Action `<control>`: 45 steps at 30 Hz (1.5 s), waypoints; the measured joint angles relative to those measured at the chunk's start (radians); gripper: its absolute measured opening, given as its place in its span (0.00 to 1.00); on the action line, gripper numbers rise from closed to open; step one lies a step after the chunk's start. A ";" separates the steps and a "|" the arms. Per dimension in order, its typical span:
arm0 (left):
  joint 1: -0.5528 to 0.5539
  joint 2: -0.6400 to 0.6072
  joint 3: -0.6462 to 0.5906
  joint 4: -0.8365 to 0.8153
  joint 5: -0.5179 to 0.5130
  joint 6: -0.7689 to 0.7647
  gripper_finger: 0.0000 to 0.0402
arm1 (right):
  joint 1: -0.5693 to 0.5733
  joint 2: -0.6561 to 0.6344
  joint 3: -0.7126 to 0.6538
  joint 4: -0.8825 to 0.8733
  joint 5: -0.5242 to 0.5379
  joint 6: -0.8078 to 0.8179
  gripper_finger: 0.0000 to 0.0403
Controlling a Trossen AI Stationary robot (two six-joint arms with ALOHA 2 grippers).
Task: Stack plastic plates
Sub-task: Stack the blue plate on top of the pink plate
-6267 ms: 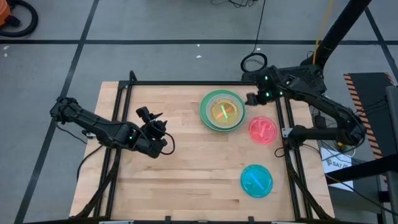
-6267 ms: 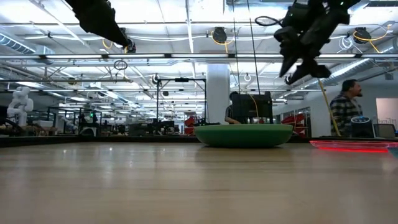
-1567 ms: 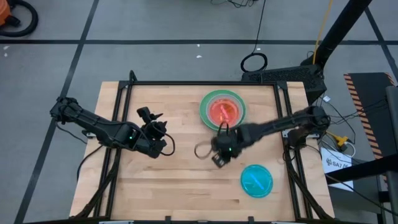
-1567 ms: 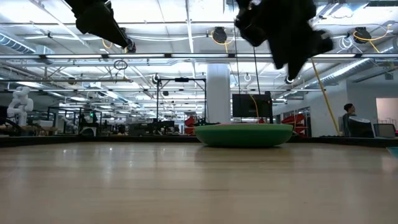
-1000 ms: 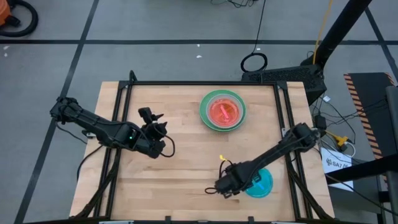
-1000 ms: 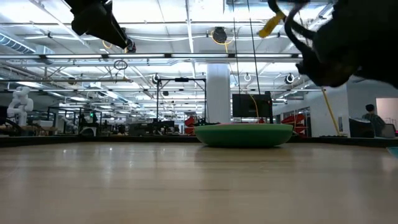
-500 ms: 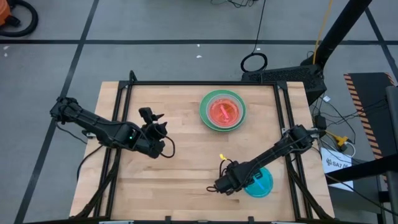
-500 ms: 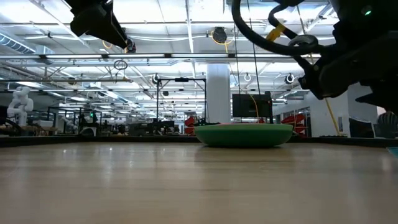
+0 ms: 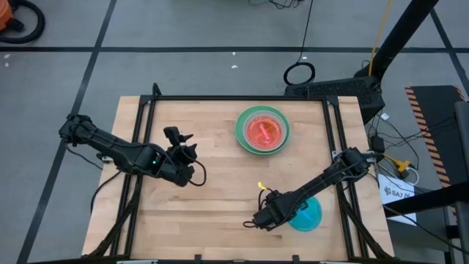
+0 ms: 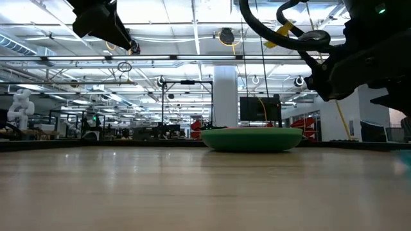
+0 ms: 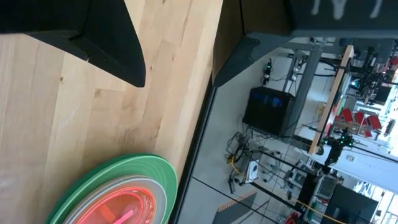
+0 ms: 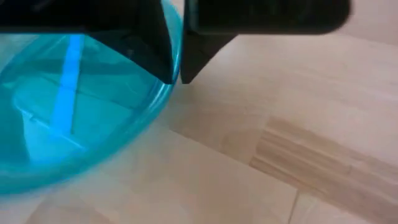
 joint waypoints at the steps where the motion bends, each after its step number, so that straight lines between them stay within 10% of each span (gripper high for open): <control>1: 0.000 0.000 0.000 0.000 0.000 0.000 0.48 | 0.000 -0.002 0.000 0.000 0.000 -0.009 0.03; 21: 0.000 0.000 0.000 0.001 0.000 -0.001 0.48 | -0.009 -0.179 0.000 -0.083 0.179 -0.132 0.00; 32: 0.000 0.000 0.000 0.020 -0.018 0.001 0.48 | -0.164 -0.318 0.000 -0.491 0.332 -0.398 0.00; 45: 0.046 0.000 0.000 0.054 -0.038 0.038 0.48 | -0.576 -0.334 0.000 -0.169 0.522 -1.324 0.00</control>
